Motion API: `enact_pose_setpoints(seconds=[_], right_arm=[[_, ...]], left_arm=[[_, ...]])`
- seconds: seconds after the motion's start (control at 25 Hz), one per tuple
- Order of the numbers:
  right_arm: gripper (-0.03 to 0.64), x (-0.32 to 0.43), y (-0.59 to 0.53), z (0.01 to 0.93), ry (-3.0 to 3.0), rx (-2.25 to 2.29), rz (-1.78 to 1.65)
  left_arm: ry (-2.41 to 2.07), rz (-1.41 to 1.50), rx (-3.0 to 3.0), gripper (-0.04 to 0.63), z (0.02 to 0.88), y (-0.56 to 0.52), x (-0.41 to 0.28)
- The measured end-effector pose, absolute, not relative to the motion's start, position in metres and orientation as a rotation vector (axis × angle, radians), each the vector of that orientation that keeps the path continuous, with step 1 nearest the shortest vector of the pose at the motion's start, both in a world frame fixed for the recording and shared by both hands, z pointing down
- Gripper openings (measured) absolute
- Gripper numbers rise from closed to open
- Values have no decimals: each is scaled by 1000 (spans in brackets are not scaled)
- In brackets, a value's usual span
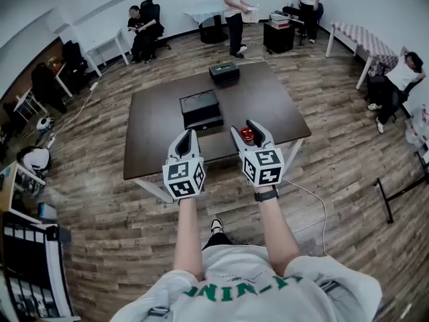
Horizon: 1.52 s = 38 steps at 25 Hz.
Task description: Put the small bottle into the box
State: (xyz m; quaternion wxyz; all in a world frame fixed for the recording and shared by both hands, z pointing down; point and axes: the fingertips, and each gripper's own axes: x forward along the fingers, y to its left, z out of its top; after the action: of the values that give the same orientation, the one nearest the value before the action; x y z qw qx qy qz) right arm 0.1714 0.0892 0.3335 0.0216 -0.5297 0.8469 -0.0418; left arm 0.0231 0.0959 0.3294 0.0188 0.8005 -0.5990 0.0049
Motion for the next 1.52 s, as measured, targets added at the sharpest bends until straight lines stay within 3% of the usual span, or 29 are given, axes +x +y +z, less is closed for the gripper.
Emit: enact_pose_setpoints(seconds=[0.4, 0.72, 1.08, 1.52], right_arm=[[218, 141, -31, 340, 2632, -1624, -119], [218, 78, -154, 316, 2624, -1613, -76], [218, 15, -241, 372, 2694, -1615, -188], [218, -4, -316, 454, 2777, -1624, -386]], left_arm=[[-1832, -46, 2499, 8, 338, -34, 2], [-1866, -68, 2531, 8, 316, -151, -62], [-1812, -17, 2474, 8, 375, -234, -118], [-1733, 73, 2412, 8, 443, -310, -120]])
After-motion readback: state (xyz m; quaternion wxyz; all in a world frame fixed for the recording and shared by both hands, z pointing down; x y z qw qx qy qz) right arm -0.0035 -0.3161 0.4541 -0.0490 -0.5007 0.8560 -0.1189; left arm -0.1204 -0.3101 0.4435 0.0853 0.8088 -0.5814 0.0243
